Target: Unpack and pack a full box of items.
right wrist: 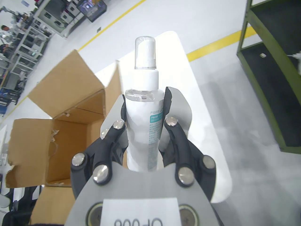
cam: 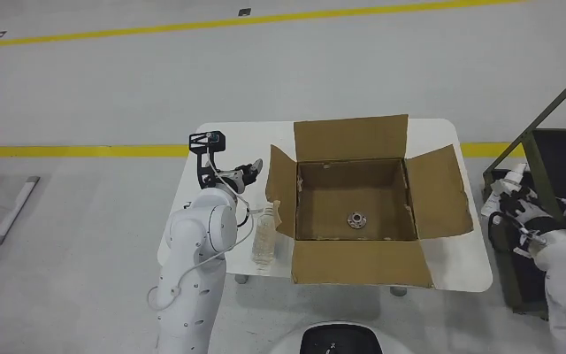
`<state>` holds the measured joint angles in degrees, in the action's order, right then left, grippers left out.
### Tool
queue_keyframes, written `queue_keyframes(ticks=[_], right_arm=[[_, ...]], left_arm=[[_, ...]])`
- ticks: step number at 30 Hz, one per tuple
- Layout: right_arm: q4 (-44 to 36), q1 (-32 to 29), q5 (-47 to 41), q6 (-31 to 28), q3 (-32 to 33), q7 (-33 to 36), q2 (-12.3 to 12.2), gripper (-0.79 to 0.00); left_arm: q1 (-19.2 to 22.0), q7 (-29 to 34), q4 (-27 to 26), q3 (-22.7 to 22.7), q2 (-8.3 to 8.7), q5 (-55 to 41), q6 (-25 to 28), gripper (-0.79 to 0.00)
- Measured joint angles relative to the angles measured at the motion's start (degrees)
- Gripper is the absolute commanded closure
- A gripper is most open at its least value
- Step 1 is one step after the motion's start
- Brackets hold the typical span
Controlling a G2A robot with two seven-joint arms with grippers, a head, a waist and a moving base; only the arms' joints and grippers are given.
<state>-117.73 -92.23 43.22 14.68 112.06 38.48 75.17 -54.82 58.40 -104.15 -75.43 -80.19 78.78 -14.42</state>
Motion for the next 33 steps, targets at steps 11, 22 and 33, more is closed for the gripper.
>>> queue_keyframes(ticks=[11,22,33], right_arm=[[10.3,2.4,15.5,-1.3,-5.8,11.7,-1.5,0.0],[16.3,6.1,23.5,-6.4,-15.5,16.5,-1.9,0.0],[18.7,7.2,28.2,-7.0,-18.4,18.5,-2.2,-0.24]], left_arm=[[0.0,0.0,0.0,0.0,0.0,0.0,0.0,-0.785],[0.0,0.0,0.0,0.0,0.0,0.0,0.0,-0.785],[0.0,0.0,0.0,0.0,0.0,0.0,0.0,-0.785]])
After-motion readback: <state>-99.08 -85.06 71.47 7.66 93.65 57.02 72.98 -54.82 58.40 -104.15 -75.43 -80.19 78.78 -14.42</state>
